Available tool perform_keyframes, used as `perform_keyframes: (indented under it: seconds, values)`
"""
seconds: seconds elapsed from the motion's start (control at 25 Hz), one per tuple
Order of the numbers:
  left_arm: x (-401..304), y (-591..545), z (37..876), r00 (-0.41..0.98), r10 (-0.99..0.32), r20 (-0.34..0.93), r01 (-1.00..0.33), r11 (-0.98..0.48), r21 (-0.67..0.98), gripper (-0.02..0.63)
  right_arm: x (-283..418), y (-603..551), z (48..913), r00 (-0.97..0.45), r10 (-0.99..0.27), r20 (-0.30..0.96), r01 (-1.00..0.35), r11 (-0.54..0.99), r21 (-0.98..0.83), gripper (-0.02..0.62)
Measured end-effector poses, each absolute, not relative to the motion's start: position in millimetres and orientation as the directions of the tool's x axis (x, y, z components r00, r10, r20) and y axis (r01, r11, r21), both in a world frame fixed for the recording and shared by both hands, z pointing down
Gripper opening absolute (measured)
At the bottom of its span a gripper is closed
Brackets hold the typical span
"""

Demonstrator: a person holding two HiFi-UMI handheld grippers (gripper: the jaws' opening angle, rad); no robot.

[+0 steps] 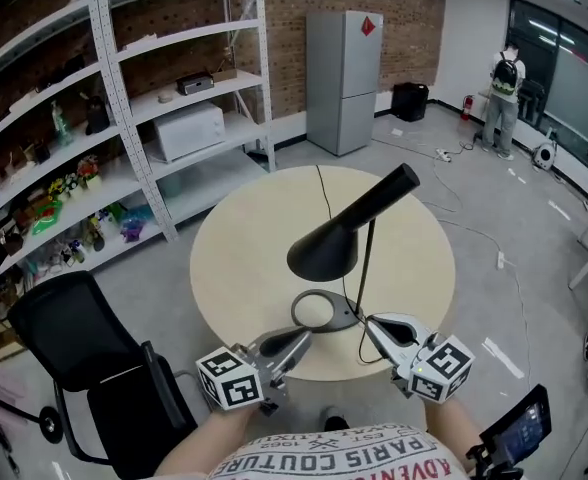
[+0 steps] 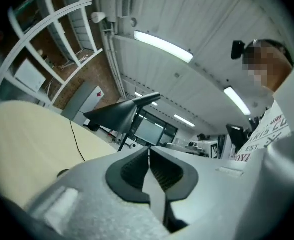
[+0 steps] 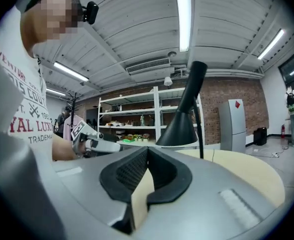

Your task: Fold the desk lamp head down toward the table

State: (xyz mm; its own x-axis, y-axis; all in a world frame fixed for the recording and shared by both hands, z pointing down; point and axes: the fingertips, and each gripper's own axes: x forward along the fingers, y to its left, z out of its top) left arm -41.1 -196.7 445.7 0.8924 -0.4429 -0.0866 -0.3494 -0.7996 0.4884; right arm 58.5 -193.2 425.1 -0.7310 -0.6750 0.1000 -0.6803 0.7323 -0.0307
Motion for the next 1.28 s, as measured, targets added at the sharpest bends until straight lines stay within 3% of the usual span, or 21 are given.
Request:
perform_keyframes:
  seconds: [0.04, 0.16, 0.64, 1.28]
  values:
    - [-38, -184, 444, 0.9, -0.432, -0.049, -0.367, -0.815, 0.448, -0.002, 53, -178, 424, -0.742, -0.662, 0.105, -0.668, 0.743, -0.032, 0.002]
    - [-29, -147, 432, 0.918, -0.397, 0.021, -0.379, -0.857, 0.349, 0.0, 38, -137, 419, -0.77, -0.629, 0.11, -0.636, 0.771, -0.041, 0.003]
    - [-14, -74, 402, 0.908, -0.409, 0.088, -0.418, -0.895, 0.152, 0.0, 18, -61, 414, -0.836, -0.53, 0.14, -0.542, 0.838, -0.065, 0.003]
    - [38, -34, 376, 0.891, -0.447, 0.082, -0.455, -0.874, 0.17, 0.0, 68, -28, 386, -0.861, -0.494, 0.117, -0.503, 0.863, -0.057, 0.003]
